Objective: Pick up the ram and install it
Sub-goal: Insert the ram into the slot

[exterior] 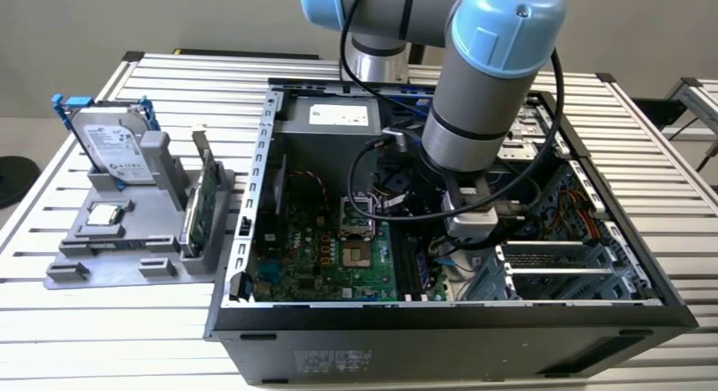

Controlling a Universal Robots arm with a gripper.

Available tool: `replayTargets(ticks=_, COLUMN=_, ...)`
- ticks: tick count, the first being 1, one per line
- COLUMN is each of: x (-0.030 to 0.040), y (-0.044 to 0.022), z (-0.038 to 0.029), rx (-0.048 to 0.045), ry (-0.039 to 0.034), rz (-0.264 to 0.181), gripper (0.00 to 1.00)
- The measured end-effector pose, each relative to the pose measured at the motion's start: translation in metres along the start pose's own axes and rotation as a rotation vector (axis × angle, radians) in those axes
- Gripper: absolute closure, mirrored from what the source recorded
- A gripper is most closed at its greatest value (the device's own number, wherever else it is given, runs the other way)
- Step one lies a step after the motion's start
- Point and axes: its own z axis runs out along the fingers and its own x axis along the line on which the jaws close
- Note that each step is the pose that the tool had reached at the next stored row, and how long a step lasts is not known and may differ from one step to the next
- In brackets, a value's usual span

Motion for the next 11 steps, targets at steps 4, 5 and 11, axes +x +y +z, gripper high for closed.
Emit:
replayTargets(ticks=4, x=0.0000, y=-0.0005, z=0.0000, rx=0.0000, ry=0.0000, rz=0.000, gripper=1.00)
replayTargets(ticks=5, x=0.0000, y=-0.0007, z=0.0000, rx=0.0000, ry=0.0000, rz=0.000, gripper=1.00)
replayTargets(ticks=11, x=-0.0001, y=-0.0023, z=-0.0002, rx=-0.0006, ry=0.0000, rz=0.000, gripper=1.00)
